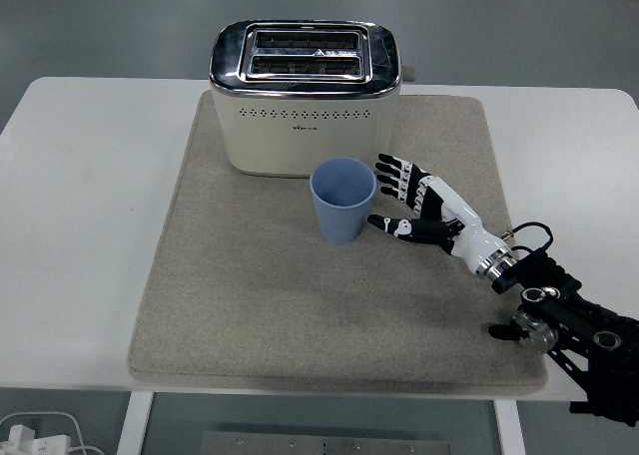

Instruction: Put the water cup in front of the bread machine

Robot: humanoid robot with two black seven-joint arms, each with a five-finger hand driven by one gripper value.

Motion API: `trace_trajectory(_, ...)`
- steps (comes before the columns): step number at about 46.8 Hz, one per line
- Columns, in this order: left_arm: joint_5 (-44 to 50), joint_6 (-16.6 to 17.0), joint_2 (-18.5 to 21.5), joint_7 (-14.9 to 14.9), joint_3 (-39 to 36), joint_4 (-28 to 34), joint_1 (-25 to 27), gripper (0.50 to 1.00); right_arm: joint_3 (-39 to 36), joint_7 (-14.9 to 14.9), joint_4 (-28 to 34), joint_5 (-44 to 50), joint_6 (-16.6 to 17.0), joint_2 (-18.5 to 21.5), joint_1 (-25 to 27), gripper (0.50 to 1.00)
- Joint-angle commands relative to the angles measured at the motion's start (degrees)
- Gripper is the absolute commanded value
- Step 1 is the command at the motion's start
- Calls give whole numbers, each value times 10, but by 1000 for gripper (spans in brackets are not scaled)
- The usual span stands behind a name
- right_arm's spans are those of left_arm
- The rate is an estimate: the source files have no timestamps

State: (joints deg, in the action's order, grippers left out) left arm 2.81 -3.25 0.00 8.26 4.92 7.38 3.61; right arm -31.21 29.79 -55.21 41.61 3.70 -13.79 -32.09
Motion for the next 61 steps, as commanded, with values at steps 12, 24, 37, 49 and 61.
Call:
trace_trajectory(12,0,0,0,0,0,0,0,1000,-1,2,0,-20,10,-35,1,928)
trace_trajectory(24,0,0,0,0,0,0,0,1000,-19,-2,6,-64,21,-70,-8,928)
trace_trajectory(37,0,0,0,0,0,0,0,1000,-19,-36,33,-180,22,-87,-63,928)
trace_trajectory(49,0,0,0,0,0,0,0,1000,-19,-94,120,-263,47,-57,-118,928)
trace_trajectory(61,0,0,0,0,0,0,0,1000,-22,-135,178,-285,60,-19,-148,928)
